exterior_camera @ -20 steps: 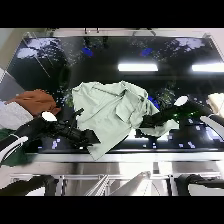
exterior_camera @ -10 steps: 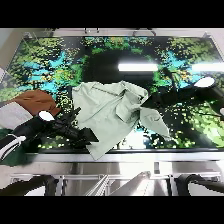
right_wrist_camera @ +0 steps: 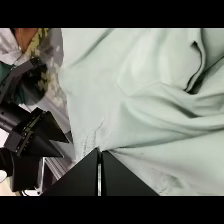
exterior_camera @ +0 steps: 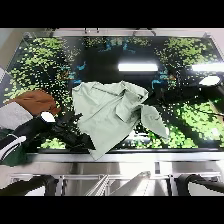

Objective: Fold the shirts.

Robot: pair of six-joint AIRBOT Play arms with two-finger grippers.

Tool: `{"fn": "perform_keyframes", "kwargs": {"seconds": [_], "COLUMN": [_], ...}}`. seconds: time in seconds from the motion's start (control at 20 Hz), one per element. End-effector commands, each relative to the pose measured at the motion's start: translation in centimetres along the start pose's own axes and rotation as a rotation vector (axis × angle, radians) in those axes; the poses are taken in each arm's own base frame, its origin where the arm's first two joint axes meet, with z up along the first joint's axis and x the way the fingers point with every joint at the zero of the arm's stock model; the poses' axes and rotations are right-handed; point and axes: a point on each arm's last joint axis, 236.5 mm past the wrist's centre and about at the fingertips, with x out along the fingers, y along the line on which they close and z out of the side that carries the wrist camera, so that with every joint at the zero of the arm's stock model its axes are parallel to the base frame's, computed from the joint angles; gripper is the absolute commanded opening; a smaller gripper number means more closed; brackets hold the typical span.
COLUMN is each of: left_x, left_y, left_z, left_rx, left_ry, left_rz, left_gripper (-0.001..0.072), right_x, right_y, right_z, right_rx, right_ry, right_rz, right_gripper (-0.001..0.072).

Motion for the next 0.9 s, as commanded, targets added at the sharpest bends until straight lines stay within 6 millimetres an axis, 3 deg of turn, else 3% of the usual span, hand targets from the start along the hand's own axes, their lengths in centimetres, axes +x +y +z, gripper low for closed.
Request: {"fn": "perform_keyframes", "kwargs": {"seconds": [0.0, 0.15, 0.3, 0.35, 0.45, 0.5, 0.6, 0.65, 0.75, 0.85], "left_x": [-0.3, 0.6, 3.5, 4.1, 3.9, 3.0, -0.8, -3.8, -11.5, -20.7], "left_y": [1.2, 0.4, 0.2, 0.3, -1.8, -3.6, -7.3, -9.2, -13.1, -17.3], "left_z": [1.1, 3.6, 3.1, 2.7, 3.6, 4.4, 6.0, 6.9, 7.9, 6.7], "left_rx": [-0.04, -0.015, -0.003, 0.003, 0.075, 0.112, 0.199, 0.248, 0.352, 0.466], "left_ry": [-0.049, -0.147, -0.074, -0.033, -0.026, -0.048, -0.135, -0.212, -0.406, -0.644], "left_rz": [0.037, 0.044, 0.035, 0.032, -0.042, -0.097, -0.177, -0.207, -0.269, -0.341], "left_gripper": [0.0585, 0.0584, 0.0584, 0.0474, 0.0016, 0.0007, 0.0007, 0.0008, 0.0012, 0.0017], "right_x": [-0.1, -0.1, -0.1, -0.2, -0.6, -1.1, -3.2, -4.8, -9.0, -13.8], "right_y": [0.1, 0.1, 0.1, 0.2, 0.8, 1.5, 3.9, 5.0, 6.8, 9.4], "right_z": [0.1, 0.1, 0.1, 0.1, 0.4, 0.6, 1.0, 1.4, 2.4, 3.1], "right_rx": [-0.004, -0.004, -0.003, -0.001, 0.009, 0.008, -0.007, -0.011, -0.037, -0.077], "right_ry": [-0.002, -0.002, -0.003, -0.005, -0.02, -0.029, -0.068, -0.102, -0.204, -0.335], "right_rz": [0.003, 0.003, 0.005, 0.009, 0.038, 0.069, 0.165, 0.206, 0.254, 0.318], "right_gripper": [0.0016, 0.0016, 0.0016, 0.0016, 0.0016, 0.0016, 0.0015, 0.0015, 0.0015, 0.0015]}}
